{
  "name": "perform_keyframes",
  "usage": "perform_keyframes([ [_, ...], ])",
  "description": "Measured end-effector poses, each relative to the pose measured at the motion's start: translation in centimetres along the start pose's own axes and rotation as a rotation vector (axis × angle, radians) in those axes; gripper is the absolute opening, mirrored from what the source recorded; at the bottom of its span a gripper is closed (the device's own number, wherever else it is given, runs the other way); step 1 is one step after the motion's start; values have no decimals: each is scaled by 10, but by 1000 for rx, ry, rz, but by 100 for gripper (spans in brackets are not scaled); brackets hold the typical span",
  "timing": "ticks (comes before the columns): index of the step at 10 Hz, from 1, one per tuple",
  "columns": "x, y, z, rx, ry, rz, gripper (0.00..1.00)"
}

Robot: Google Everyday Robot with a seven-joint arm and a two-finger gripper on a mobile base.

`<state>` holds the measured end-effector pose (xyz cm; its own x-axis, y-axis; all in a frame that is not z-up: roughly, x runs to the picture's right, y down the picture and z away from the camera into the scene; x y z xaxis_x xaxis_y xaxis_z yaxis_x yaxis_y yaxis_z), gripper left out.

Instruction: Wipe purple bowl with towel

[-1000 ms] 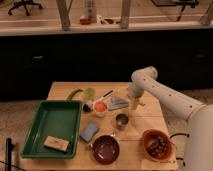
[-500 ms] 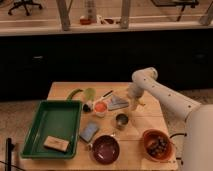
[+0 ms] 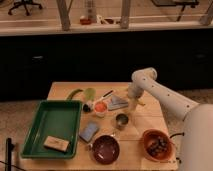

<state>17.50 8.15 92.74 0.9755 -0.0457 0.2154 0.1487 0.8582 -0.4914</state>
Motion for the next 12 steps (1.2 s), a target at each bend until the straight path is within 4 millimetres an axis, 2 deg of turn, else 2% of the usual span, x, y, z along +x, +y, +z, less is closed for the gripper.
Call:
perform_keyframes([
  [3, -15, -2, 4, -21, -16, -93, 80],
  [5, -33, -4, 14, -66, -40, -179, 80],
  [9, -46, -10, 33, -114, -73, -244, 80],
  [10, -48, -10, 39, -125, -80, -250, 76],
  [11, -48, -10, 43, -135, -86, -253, 69],
  [12, -48, -10, 50, -150, -97, -254, 57],
])
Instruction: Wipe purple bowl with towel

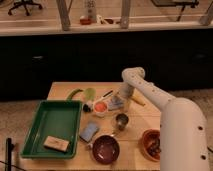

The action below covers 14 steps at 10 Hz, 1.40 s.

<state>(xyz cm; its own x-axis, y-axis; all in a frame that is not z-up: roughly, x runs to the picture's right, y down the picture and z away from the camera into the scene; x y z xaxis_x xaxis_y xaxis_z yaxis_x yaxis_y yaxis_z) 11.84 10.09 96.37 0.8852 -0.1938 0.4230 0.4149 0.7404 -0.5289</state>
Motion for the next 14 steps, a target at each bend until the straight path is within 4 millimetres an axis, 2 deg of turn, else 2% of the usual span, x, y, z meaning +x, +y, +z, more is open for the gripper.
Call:
perform_keyframes([
  [2, 0, 0, 0, -4, -3, -1, 37],
  [3, -1, 0, -3, -4, -4, -1, 24],
  [6, -1, -2, -9, 0, 1, -6, 1],
  [9, 1, 2, -11, -8, 3, -3, 0],
  [10, 5, 7, -18, 16, -3, -3, 0],
  [12, 6, 9, -43, 82, -15, -8, 0],
  [14, 5, 10, -79, 166, -28, -14, 0],
])
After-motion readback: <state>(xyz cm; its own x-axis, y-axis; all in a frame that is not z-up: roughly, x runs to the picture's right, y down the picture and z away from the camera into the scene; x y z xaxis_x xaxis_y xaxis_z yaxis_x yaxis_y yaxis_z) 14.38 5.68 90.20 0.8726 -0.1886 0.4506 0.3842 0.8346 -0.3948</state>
